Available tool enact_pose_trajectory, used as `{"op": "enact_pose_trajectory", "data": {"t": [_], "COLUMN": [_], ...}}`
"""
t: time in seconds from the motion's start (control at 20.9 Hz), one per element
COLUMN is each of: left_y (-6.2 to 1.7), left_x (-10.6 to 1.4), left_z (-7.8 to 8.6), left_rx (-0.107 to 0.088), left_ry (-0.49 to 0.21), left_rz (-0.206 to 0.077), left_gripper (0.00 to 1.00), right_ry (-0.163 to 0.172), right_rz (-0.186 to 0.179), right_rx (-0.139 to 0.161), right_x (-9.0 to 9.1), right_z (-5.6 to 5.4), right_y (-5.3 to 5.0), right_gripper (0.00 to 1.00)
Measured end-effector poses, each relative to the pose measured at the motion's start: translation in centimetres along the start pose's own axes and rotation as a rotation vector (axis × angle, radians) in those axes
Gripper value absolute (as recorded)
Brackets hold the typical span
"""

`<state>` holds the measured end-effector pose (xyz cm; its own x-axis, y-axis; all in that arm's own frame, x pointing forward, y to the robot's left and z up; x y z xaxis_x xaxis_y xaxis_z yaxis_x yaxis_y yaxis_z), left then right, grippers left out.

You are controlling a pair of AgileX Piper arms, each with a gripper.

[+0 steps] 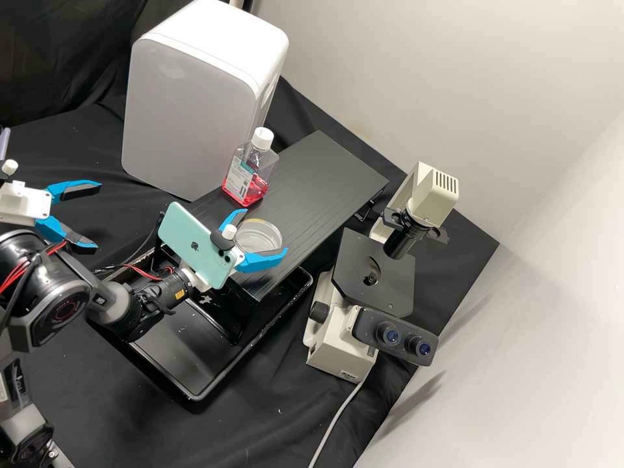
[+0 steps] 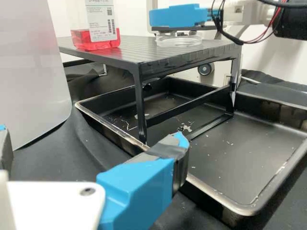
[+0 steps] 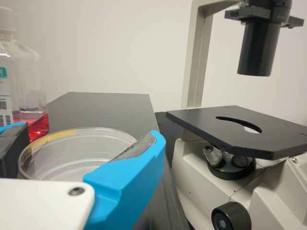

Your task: Remove the lid from the petri dish

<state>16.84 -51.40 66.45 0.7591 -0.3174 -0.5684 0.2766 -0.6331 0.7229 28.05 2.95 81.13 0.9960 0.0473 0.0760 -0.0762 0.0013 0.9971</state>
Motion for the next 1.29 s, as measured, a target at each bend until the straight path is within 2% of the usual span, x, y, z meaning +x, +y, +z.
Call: {"op": "enact_pose_trajectory", "data": {"t": [0.34,0.57,0.86,0.96,1.05,1.29], "left_y": [-0.16,-0.39,-0.54,-0.55,-0.57,-0.58], "left_x": [0.0,0.1,0.0,0.0,0.0,0.0], "left_z": [0.1,0.2,0.6,0.7,0.8,0.8], "left_rx": [0.001,0.002,0.006,0.012,0.011,0.010], "left_ry": [-0.001,-0.005,-0.022,-0.022,-0.023,-0.022], "left_rz": [-0.007,-0.017,-0.022,-0.023,-0.023,-0.023], "left_gripper": [1.00,1.00,1.00,1.00,1.00,1.00], "right_ry": [0.011,0.048,0.107,0.117,0.120,0.127], "right_rz": [0.008,-0.029,-0.083,-0.091,-0.093,-0.103], "right_rx": [0.000,0.003,-0.048,-0.051,-0.060,-0.060], "right_x": [0.0,-0.1,-0.4,-0.5,-0.5,-0.6], "right_z": [-0.1,-1.2,-2.8,-3.0,-3.2,-3.4], "right_y": [0.1,-1.0,-2.5,-2.7,-2.9,-3.3], "right_gripper": [0.00,0.00,0.00,0.00,0.00,0.00]}}
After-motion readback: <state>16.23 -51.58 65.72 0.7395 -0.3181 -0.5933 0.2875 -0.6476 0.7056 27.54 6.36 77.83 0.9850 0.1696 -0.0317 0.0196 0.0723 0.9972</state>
